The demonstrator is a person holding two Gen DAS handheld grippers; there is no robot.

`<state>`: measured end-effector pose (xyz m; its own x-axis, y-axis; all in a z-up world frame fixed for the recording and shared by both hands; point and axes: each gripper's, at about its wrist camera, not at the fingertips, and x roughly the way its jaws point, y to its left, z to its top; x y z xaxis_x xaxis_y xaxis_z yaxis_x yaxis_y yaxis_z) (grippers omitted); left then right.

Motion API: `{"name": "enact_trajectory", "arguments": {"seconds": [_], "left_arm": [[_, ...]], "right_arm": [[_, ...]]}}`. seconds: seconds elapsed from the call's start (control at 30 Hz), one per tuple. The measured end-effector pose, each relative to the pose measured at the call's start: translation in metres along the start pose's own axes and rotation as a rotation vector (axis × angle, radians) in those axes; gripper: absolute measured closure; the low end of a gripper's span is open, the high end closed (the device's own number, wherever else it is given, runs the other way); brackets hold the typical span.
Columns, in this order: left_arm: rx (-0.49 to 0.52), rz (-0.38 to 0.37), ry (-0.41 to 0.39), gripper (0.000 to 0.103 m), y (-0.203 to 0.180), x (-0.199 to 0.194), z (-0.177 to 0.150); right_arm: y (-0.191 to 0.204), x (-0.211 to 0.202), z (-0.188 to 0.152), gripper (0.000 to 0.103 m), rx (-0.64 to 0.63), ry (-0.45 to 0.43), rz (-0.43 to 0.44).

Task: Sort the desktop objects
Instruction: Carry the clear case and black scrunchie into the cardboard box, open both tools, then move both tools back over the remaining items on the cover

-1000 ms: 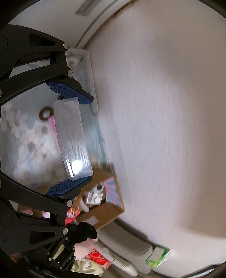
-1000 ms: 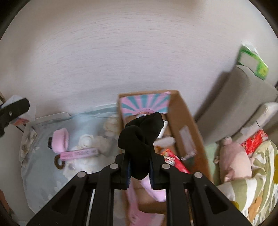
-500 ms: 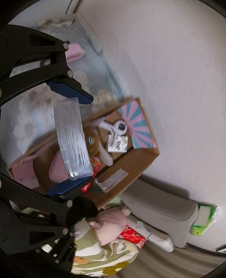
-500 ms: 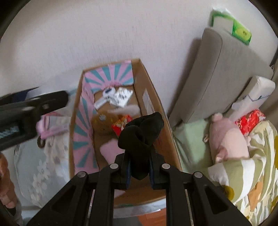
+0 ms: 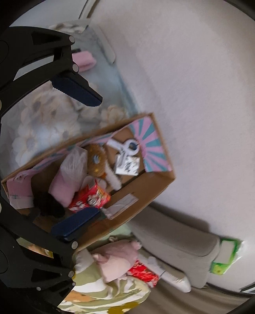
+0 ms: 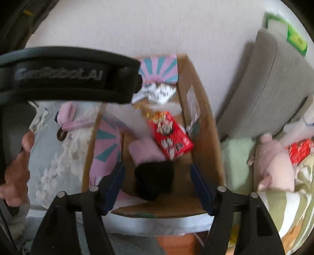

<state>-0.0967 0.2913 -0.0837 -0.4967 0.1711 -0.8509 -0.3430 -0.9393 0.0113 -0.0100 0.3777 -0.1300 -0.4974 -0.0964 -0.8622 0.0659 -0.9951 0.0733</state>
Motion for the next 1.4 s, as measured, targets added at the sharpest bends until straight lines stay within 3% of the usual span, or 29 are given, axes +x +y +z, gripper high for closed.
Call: {"name": "enact_trajectory", "arguments": {"seconds": [0.23, 0.47, 0.73, 1.13, 1.4], "left_arm": [[-0.071, -0.034, -0.057, 0.001, 0.021, -0.028, 0.006], [-0.114, -0.003, -0.081, 0.001, 0.048, -0.047, -0.003], [-0.192, -0.066, -0.098, 0.001, 0.081, -0.060, -0.014], [-0.244, 0.028, -0.076, 0.001, 0.148, -0.064, -0.040], [-0.347, 0.166, -0.064, 0.001, 0.224, -0.076, -0.065]], "right_arm": [[-0.009, -0.015, 0.002, 0.030, 0.018, -0.054, -0.029], [-0.013, -0.023, -0.005, 0.030, 0.085, -0.093, -0.031], [0.000, -0.036, -0.005, 0.030, 0.109, -0.130, -0.085], [0.041, -0.027, 0.000, 0.030, 0.064, -0.109, -0.041], [0.089, -0.010, 0.022, 0.030, -0.057, -0.102, -0.024]]}}
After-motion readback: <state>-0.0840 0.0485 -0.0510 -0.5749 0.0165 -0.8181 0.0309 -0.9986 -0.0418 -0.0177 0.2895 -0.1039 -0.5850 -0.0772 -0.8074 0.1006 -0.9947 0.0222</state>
